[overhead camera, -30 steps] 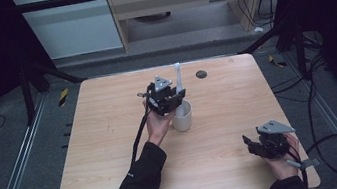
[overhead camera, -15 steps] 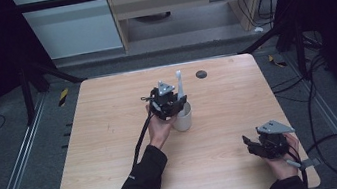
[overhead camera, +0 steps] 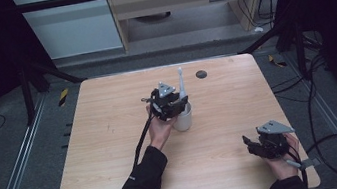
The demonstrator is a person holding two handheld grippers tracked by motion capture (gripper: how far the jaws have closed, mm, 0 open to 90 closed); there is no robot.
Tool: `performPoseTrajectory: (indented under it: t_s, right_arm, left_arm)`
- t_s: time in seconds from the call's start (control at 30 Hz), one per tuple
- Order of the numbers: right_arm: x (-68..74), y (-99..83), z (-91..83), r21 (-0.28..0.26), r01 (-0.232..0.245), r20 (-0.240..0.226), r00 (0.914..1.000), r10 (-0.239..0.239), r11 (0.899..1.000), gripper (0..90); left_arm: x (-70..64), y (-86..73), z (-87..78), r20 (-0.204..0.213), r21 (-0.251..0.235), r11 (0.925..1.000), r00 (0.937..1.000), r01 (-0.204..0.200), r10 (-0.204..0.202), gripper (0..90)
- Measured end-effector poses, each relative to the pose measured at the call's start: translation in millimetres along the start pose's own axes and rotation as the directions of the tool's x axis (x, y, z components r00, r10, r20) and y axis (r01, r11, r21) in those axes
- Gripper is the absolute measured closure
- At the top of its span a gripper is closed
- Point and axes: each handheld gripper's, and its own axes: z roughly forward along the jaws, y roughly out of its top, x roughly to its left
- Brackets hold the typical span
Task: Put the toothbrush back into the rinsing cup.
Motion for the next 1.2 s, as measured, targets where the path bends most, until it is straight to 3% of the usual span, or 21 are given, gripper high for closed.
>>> performPoseTrajectory:
  t_s: [0.3, 0.53, 0.77, 0.8, 1.2]
  right_arm:
    - [-0.3, 0.0, -1.1, 0.001, -0.005, 0.005, 1.0000, 0.005, 1.000, 38.6]
    - [-0.2, 0.2, -2.0, -0.004, -0.003, 0.015, 0.9999, 0.003, 1.000, 37.1]
    - [-0.1, 0.5, -3.3, -0.005, -0.010, 0.020, 0.9998, 0.010, 1.000, 36.0]
    - [-0.2, 0.1, -3.1, -0.002, -0.010, 0.022, 0.9997, 0.010, 1.000, 35.3]
    - [-1.1, -0.7, -2.4, -0.002, -0.008, 0.036, 0.9993, 0.008, 1.000, 32.9]
  left_arm:
    - [0.4, -1.0, -10.5, -0.015, 0.018, 0.9997, 0.9997, -0.019, 0.019, 51.0]
    - [3.6, 4.4, -41.9, -0.025, -0.002, 0.9988, 0.9985, -0.050, 0.050, 42.5]
    - [12.9, 0.7, -71.3, -0.036, 0.018, 0.9985, 0.9980, -0.051, 0.052, 38.3]
    - [17.3, -5.3, -80.8, -0.064, 0.022, 0.9984, 0.9965, -0.051, 0.053, 37.1]
    - [44.8, -47.9, -120.2, -0.145, 0.083, 0.9957, 0.9881, -0.041, 0.053, 30.6]
